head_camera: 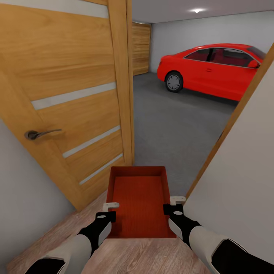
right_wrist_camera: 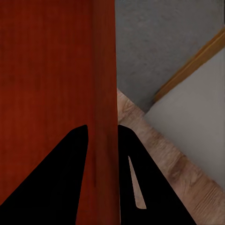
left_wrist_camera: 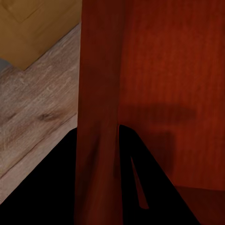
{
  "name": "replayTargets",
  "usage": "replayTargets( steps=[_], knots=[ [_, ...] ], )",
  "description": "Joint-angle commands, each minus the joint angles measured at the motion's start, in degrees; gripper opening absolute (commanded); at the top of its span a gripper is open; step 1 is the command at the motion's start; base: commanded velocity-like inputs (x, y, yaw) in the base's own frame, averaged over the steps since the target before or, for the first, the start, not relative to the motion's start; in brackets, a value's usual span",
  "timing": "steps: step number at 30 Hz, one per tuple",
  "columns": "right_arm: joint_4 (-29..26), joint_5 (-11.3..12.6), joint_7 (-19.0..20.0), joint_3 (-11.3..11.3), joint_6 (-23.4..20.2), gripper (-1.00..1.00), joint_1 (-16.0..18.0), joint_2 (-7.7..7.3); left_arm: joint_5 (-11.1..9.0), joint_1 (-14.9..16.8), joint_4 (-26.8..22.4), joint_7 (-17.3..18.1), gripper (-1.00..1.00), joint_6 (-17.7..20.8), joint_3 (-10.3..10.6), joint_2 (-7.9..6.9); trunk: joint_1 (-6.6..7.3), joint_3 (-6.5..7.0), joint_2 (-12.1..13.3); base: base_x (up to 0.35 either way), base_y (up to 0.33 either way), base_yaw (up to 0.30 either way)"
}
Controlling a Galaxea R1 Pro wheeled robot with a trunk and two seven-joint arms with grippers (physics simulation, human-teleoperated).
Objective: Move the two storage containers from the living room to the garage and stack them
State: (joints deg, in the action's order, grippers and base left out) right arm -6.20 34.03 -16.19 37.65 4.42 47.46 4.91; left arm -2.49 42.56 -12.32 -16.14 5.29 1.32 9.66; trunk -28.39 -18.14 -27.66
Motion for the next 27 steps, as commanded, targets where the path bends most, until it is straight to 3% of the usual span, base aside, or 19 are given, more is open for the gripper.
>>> replayTargets(
  steps=[1, 27],
  knots=[
    [1.55, 1.39, -0.4, -0.56, 0.42, -1.0, 0.09, -0.08, 1.26, -0.02, -0.34, -1.09, -1.0, 0.4, 1.05, -0.26, -0.04, -0.08, -0.09, 0.183, 0.247, -0.238],
    [1.55, 1.39, -0.34, -0.56, 0.41, -1.0, 0.09, -0.09, 1.26, -0.02, -0.34, -1.09, -1.0, 0.4, 1.05, -0.26, -0.04, -0.08, -0.09, 0.019, 0.024, -0.233]
  ],
)
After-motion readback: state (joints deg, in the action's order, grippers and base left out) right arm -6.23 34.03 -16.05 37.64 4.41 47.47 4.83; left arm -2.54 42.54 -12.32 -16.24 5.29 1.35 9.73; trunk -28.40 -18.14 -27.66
